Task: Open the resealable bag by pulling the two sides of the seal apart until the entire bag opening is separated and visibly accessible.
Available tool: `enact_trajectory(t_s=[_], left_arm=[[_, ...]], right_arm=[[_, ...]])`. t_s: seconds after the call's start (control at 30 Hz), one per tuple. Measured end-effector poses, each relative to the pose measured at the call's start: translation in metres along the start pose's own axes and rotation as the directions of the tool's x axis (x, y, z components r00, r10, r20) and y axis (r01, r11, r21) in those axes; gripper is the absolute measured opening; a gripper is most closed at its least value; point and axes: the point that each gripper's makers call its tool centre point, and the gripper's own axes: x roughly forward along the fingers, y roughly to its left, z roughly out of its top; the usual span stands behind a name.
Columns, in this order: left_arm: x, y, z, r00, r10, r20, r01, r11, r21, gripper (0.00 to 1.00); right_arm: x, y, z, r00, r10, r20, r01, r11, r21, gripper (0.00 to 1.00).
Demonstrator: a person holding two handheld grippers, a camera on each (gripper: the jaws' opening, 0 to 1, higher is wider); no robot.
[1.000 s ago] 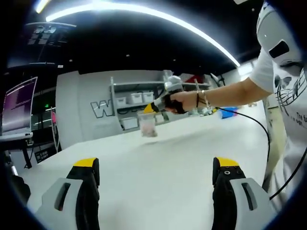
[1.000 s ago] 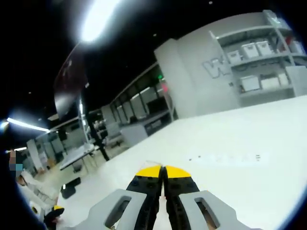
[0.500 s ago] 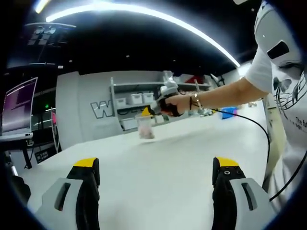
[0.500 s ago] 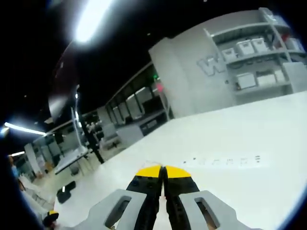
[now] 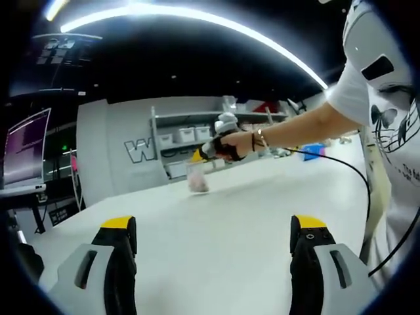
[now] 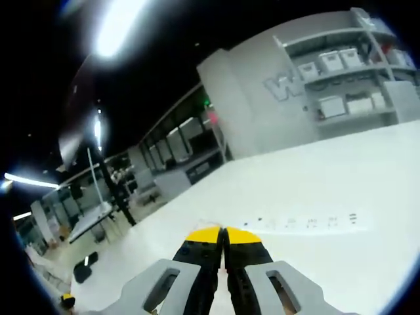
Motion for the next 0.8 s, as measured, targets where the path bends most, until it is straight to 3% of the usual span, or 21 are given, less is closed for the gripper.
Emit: enact_trajectory(t_s=[0.8], left_arm=[[0.001, -0.003, 0.0, 1.0, -0.018, -0.004, 0.018, 1.0, 0.002, 0.96]], right_arm=[[0.02, -0.019, 0.016, 0.997, -0.079, -0.002, 0.079, 0.994, -0.076, 0.0]])
